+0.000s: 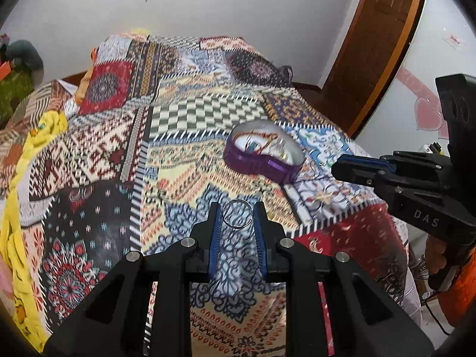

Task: Organize jewelry
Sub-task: 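Carry the ring in the left tool over the purple heart tin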

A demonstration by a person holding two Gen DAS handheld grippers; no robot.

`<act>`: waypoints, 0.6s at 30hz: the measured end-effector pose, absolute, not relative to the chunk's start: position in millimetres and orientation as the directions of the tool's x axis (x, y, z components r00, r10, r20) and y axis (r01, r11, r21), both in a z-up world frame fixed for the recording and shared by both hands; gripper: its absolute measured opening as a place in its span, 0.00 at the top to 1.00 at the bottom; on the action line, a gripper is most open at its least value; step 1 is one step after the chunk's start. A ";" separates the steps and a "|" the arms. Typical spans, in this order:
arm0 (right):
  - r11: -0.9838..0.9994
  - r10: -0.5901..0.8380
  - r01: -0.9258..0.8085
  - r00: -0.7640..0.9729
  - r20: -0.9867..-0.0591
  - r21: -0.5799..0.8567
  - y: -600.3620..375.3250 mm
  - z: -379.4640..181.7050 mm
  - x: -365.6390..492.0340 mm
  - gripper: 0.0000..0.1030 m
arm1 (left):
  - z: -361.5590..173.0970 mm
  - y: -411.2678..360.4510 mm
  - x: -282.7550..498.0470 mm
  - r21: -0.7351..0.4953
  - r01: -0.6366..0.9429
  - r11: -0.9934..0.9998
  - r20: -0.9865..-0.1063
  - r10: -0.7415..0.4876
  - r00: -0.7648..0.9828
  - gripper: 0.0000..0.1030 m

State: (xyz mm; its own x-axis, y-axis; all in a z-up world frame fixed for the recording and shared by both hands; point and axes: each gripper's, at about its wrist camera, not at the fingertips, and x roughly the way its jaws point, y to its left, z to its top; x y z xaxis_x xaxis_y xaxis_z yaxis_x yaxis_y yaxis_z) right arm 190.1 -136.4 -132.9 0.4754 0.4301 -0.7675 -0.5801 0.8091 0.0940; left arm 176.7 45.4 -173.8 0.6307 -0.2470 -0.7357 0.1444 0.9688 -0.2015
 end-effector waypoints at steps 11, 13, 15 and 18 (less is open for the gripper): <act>0.826 0.453 -0.552 0.530 -0.717 0.114 -152.6 -115.1 195.2 0.91 | -146.0 27.2 194.3 -0.170 0.181 0.969 -0.694 -0.248 0.676 0.80; 0.827 0.457 -0.549 0.535 -0.711 0.119 -154.0 -114.3 198.7 0.91 | -142.8 24.1 199.4 -0.162 0.187 0.969 -0.690 -0.247 0.681 0.80; 0.830 0.459 -0.544 0.536 -0.709 0.126 -155.7 -114.8 202.0 0.91 | -141.3 22.1 203.8 -0.158 0.189 0.969 -0.687 -0.246 0.684 0.80; 0.832 0.461 -0.537 0.535 -0.708 0.137 -157.6 -117.0 208.9 0.91 | -141.2 19.5 211.6 -0.156 0.195 0.968 -0.684 -0.249 0.685 0.80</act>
State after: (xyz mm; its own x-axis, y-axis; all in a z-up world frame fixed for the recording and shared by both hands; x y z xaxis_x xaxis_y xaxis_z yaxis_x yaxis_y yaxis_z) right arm 208.9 -157.6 -117.0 0.5352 0.4615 -0.7076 -0.5371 0.8324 0.1367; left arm 211.6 19.5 -141.2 0.6854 -0.2486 -0.6844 0.1954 0.9682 -0.1560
